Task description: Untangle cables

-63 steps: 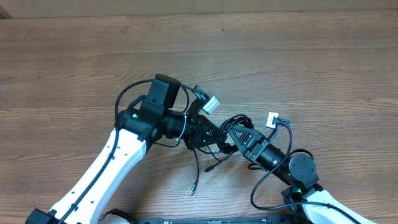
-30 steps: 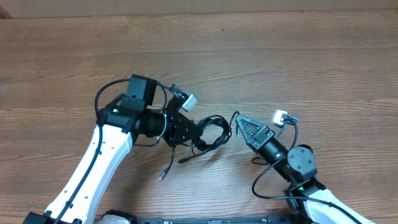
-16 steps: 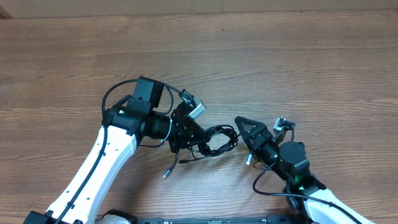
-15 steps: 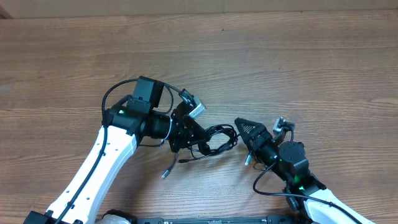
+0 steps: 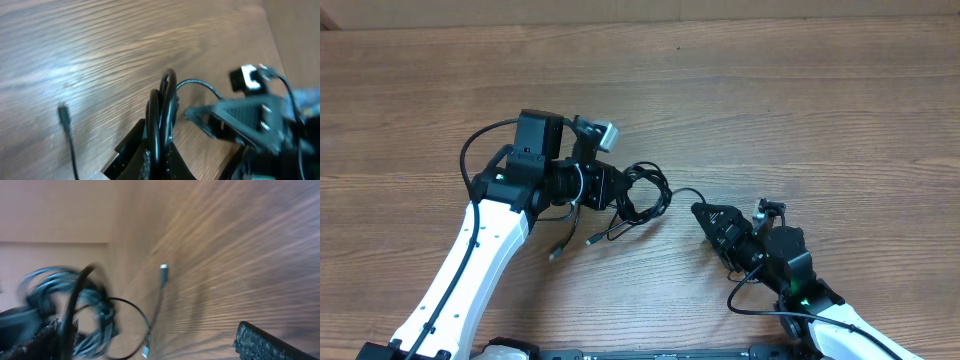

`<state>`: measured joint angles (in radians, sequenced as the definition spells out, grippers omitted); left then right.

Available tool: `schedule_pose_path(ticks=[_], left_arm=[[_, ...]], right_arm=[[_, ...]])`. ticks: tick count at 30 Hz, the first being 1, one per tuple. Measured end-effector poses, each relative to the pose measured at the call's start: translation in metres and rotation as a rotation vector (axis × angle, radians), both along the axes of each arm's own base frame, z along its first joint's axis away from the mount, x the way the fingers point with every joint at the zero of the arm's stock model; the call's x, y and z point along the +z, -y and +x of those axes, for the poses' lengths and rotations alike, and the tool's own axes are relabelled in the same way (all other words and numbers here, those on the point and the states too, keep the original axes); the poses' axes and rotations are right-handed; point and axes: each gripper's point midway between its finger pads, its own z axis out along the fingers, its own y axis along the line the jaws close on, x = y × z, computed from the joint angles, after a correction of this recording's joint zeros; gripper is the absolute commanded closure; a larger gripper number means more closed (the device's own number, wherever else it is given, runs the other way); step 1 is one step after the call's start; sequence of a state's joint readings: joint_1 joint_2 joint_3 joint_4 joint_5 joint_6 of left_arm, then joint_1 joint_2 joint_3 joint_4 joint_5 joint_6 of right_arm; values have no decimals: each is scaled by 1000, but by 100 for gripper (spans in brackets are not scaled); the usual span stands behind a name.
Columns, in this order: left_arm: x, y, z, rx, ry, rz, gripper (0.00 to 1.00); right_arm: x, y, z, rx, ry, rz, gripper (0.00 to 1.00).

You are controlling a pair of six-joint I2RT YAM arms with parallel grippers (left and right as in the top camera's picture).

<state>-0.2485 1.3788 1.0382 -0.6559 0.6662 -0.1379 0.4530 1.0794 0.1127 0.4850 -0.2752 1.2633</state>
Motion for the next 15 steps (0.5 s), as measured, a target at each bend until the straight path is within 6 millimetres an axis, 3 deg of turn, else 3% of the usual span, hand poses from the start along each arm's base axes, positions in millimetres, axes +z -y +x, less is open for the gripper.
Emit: schedule_pose_path(ticks=[4,9,13,15], left_arm=[[-6,-8,5,134,-87,14,96],[-8,-1,1,114,-81,34,96],[-8,8,-4,66,-59,48,96],[-8,10,-6,56,-58,48,96]], right_arm=[[18,-12,-3,66,49,64,0],[41,-32,-17,160,-12,247,32],[59,-43,-30,242,-54,357,38],[60,-45,-33,251,-77,377,46]])
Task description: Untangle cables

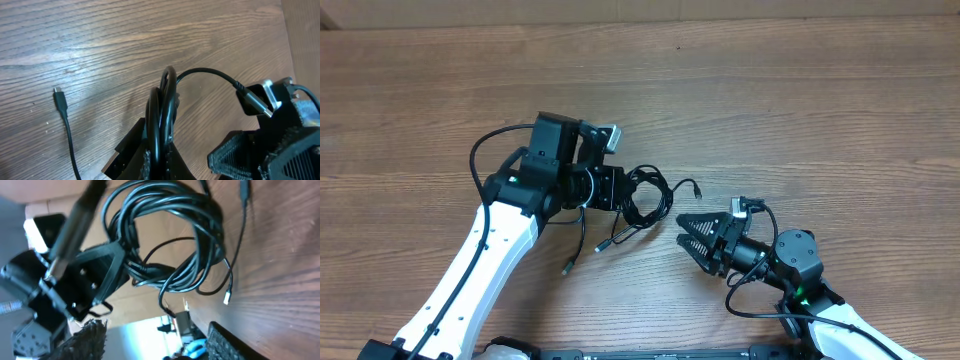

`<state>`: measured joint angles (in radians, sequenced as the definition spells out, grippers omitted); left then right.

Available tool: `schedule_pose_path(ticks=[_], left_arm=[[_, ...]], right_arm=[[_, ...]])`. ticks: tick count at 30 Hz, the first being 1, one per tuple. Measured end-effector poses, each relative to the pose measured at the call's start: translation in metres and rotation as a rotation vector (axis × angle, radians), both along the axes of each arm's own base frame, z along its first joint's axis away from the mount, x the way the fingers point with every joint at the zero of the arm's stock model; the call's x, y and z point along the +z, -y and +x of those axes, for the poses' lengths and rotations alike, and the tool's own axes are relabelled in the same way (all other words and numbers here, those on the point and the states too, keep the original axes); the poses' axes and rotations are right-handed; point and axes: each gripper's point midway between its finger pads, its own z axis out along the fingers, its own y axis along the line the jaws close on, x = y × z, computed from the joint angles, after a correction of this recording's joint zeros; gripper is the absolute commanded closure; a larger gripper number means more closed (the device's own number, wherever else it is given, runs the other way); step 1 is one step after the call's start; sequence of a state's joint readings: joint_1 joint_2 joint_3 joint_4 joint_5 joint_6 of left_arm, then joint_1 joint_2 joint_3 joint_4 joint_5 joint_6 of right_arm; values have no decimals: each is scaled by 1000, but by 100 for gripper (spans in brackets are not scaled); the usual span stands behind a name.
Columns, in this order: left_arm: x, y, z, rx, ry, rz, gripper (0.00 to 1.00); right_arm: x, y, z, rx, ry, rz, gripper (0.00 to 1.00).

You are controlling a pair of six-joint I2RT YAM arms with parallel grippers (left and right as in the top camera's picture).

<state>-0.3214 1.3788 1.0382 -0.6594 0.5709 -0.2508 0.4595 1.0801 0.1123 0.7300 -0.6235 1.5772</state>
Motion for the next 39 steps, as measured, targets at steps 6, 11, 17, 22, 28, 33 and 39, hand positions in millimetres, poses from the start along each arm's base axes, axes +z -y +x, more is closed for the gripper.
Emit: schedule_pose_path(ticks=[6,11,17,22,28,33,39], left_arm=[[7,14,-11,-69,-14,-67,96],[12,28,-23,-131,-26,-104,96],[9,38,-39,-231,-2,-81,95],[5,38,-50,-315,26,-52,96],[3,38,-53,-360,55,-34,95],[-6,31,-47,-314,56,44,96],[-28,5,-26,35,-85,154,68]], right_arm=[[-4,-7,2,-63,-27,-10,53],[-4,-6,9,-140,-13,-20,53],[-7,1,19,-210,-10,-32,53],[-9,6,23,-246,-11,-42,46],[-11,7,24,-258,-16,-49,41],[-51,15,16,-264,-148,-170,38],[-103,31,-8,-259,-330,-335,37]])
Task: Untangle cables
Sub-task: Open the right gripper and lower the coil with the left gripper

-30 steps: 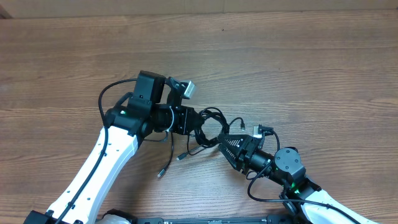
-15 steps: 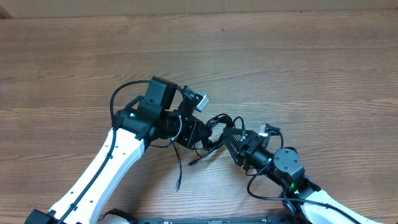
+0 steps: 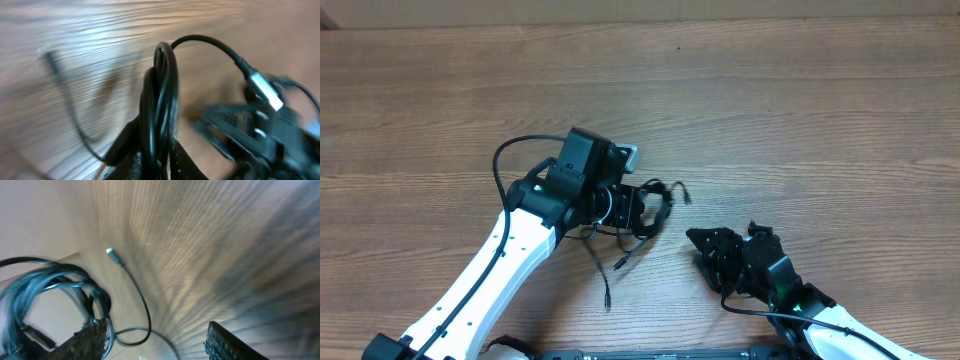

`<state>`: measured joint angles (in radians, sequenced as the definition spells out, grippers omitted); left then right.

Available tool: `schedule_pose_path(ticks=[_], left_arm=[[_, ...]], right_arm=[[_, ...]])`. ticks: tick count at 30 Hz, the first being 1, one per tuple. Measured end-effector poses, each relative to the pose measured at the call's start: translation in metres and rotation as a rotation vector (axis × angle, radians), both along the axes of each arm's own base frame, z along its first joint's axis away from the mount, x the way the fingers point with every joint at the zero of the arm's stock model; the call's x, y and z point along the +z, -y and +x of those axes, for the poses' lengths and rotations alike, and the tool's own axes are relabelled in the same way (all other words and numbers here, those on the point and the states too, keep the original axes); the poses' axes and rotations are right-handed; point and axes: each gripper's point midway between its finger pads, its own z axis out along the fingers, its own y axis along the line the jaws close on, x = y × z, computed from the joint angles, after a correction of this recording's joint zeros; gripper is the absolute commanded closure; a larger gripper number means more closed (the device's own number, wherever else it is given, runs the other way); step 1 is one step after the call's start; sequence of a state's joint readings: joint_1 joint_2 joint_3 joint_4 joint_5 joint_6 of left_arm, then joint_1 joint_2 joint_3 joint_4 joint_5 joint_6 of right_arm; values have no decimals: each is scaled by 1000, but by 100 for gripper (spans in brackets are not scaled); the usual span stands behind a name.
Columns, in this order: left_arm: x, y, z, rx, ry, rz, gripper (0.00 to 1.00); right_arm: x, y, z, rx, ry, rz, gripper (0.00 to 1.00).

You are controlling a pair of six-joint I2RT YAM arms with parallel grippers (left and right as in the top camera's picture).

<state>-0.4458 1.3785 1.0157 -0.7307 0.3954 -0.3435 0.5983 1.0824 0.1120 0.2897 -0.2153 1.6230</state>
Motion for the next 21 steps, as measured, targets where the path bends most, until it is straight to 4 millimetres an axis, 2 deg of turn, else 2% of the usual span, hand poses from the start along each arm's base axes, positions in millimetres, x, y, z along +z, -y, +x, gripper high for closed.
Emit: schedule_pose_path(ticks=[1,3,4,9,16,19,21], left_arm=[[-8,-7,4,90,-24,25,67],[-21,-18,7,206,-51,58,57],[-30,-23,10,266,-58,64,55],[-54,-38,6,367,-85,112,56],[-58,-54,16,403,-14,195,60],[-57,-55,27,365,56,220,66],[-65,-54,31,341,63,241,67]], right_arm=[[-2,1,-1,1,-5,-8,36],[-5,2,-2,29,16,-43,31],[-5,3,-2,37,26,-53,30],[-11,7,-4,80,67,-125,26],[-12,12,1,71,98,-169,21],[-12,13,1,70,104,-176,20],[-12,14,1,69,104,-178,19]])
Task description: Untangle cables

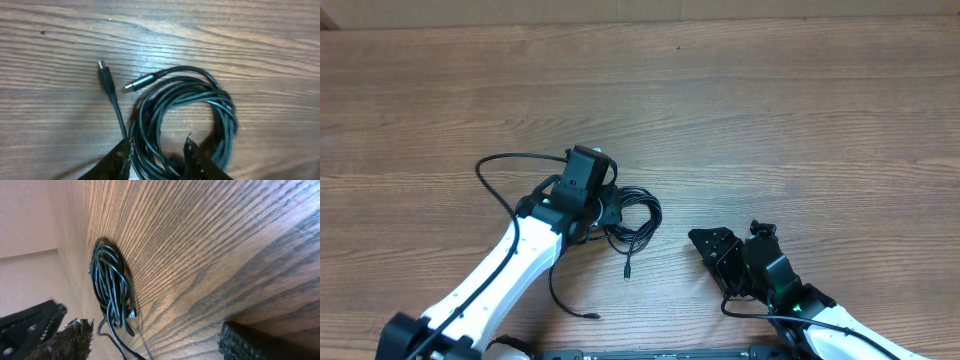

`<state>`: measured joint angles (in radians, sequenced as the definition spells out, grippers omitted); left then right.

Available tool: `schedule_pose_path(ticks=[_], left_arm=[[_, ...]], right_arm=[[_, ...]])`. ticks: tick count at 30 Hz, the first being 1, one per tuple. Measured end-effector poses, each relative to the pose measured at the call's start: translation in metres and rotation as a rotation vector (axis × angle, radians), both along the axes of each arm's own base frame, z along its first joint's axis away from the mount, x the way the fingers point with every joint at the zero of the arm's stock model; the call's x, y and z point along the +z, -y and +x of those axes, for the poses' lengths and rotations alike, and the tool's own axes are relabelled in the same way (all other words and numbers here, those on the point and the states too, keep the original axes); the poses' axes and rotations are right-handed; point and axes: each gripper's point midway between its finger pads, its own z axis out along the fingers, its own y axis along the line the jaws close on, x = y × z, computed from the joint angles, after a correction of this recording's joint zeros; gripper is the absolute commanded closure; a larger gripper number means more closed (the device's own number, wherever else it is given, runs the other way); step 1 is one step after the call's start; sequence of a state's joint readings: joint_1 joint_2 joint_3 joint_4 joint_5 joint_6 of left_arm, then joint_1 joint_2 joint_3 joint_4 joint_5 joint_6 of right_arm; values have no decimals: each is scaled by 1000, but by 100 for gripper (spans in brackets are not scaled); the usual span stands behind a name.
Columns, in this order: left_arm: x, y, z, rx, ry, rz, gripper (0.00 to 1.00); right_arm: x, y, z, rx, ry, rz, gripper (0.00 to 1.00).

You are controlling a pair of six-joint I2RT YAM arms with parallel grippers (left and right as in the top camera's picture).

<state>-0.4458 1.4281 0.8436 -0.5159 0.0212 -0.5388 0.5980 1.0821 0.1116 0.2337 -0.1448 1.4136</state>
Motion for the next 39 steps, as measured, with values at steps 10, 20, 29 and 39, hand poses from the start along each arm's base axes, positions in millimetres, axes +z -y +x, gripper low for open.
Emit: schedule_pose_path(ticks=[10,20,29,39], left_arm=[[-69,7,0,-99,-134,65,82],[-70,12,4,-117,-142,53,95],[-46,22,1,-211,-186,24,95],[59,45,-4,-395,85,-126,96]], right_arm=[[0,2,2,-14,6,-11,17],[-1,3,2,-17,7,-12,21],[49,-29,12,175,262,83,22],[74,-39,13,294,419,104,12]])
